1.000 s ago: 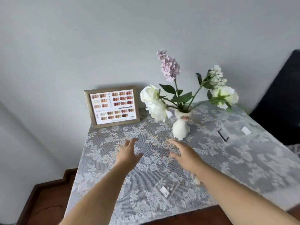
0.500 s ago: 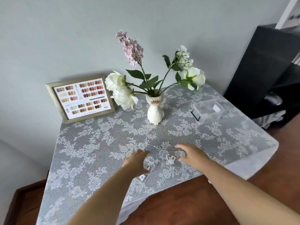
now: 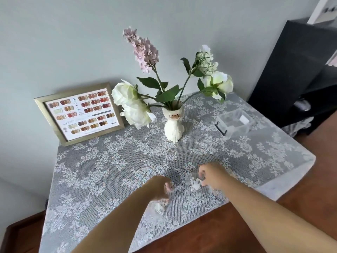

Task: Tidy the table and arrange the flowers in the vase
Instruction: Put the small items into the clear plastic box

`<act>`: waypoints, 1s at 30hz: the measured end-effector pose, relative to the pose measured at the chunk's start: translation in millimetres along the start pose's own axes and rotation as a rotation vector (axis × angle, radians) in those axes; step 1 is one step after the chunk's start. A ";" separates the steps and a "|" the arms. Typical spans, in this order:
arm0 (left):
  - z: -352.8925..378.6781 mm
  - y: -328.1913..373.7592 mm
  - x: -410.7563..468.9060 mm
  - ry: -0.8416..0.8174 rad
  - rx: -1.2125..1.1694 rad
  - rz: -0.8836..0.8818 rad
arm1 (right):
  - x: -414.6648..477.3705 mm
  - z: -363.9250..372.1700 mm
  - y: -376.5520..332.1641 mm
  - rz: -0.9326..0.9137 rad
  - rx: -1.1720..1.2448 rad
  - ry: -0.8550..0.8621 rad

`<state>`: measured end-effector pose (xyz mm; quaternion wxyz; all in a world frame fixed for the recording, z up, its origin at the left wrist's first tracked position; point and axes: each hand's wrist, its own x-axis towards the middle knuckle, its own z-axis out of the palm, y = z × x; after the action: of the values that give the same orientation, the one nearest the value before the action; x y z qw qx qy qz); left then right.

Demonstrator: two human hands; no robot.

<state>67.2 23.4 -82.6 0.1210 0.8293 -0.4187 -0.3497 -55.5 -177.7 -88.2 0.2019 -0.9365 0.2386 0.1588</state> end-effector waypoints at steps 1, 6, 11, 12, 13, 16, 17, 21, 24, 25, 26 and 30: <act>-8.2 1.5 1.3 -0.049 -0.021 0.000 | 2.1 -9.8 1.0 0.021 0.087 -0.085; -52.2 14.1 8.7 -0.096 -0.100 0.053 | 6.3 -71.9 7.8 0.049 0.267 -0.212; -80.8 48.4 27.0 0.088 -0.205 0.114 | 6.9 -120.8 27.3 0.057 0.338 -0.067; -83.7 56.3 32.6 0.118 -0.215 0.116 | 7.8 -128.6 33.7 0.059 0.353 -0.034; -85.4 63.6 38.4 0.144 -0.226 0.117 | 8.7 -135.3 40.0 0.057 0.357 -0.004; -85.9 85.7 58.7 0.232 -0.275 0.084 | 15.8 -152.7 62.2 0.060 0.363 0.090; -85.2 94.1 66.5 0.262 -0.292 0.066 | 19.9 -159.1 71.4 0.064 0.362 0.120; -80.3 126.5 95.0 0.332 -0.369 -0.005 | 41.7 -182.5 107.8 0.015 0.280 0.119; -75.4 150.7 119.7 0.364 -0.372 -0.065 | 62.1 -200.6 138.0 -0.017 0.277 0.096; -73.2 158.0 127.5 0.370 -0.381 -0.086 | 69.1 -206.2 148.1 -0.031 0.274 0.091; -71.5 163.5 132.9 0.374 -0.393 -0.103 | 74.7 -210.6 156.0 -0.052 0.269 0.088; -66.1 184.7 153.2 0.417 -0.468 -0.168 | 97.2 -226.0 185.3 -0.141 0.249 0.093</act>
<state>61.7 -216.6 -16.8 0.3624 0.8643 -0.2233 -0.2678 -23.5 -466.6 13.6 0.3158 -0.9250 0.1991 0.0701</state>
